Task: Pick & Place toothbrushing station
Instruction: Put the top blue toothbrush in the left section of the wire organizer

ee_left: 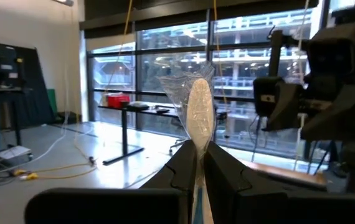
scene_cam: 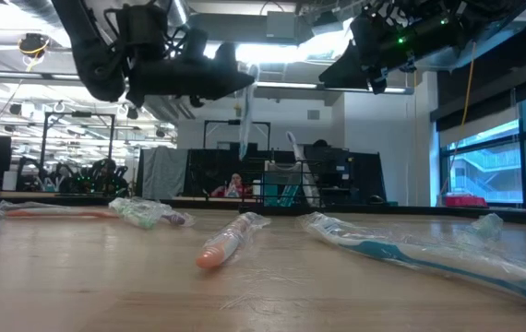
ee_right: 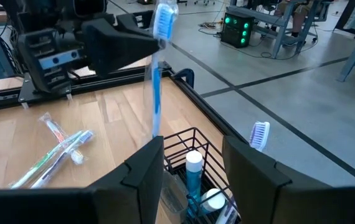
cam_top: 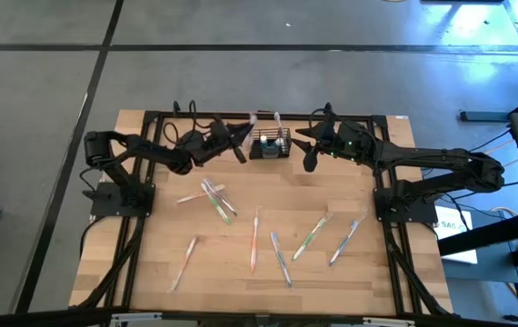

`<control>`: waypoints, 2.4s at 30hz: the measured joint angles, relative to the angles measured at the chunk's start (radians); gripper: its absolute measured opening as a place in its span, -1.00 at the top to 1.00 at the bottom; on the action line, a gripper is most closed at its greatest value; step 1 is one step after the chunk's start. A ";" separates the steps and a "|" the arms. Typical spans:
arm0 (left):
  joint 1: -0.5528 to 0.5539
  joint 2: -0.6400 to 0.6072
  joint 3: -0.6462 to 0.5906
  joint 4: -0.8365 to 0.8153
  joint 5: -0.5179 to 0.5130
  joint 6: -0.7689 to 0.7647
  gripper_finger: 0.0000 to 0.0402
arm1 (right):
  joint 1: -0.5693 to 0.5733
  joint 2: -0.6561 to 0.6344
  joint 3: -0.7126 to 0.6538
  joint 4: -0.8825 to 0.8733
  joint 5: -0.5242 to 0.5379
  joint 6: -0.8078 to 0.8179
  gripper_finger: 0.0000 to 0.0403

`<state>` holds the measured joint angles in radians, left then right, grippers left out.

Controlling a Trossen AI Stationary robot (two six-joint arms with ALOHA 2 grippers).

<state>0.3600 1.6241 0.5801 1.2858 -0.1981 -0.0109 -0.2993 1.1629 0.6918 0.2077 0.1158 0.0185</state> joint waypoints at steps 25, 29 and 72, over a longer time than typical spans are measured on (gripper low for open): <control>0.049 0.152 0.075 0.039 0.039 0.014 0.90 | 0.000 0.000 0.000 0.000 0.000 0.000 0.17; 0.049 0.187 0.091 0.042 0.039 0.017 0.90 | 0.000 0.000 0.000 0.000 0.000 0.000 0.17; 0.074 0.242 0.093 -0.126 0.037 -0.057 0.90 | 0.000 0.000 0.000 -0.001 0.000 0.005 0.17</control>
<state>0.4335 1.8657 0.6727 1.1597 -0.1612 -0.0682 -0.2996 1.1629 0.6918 0.2070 0.1154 0.0235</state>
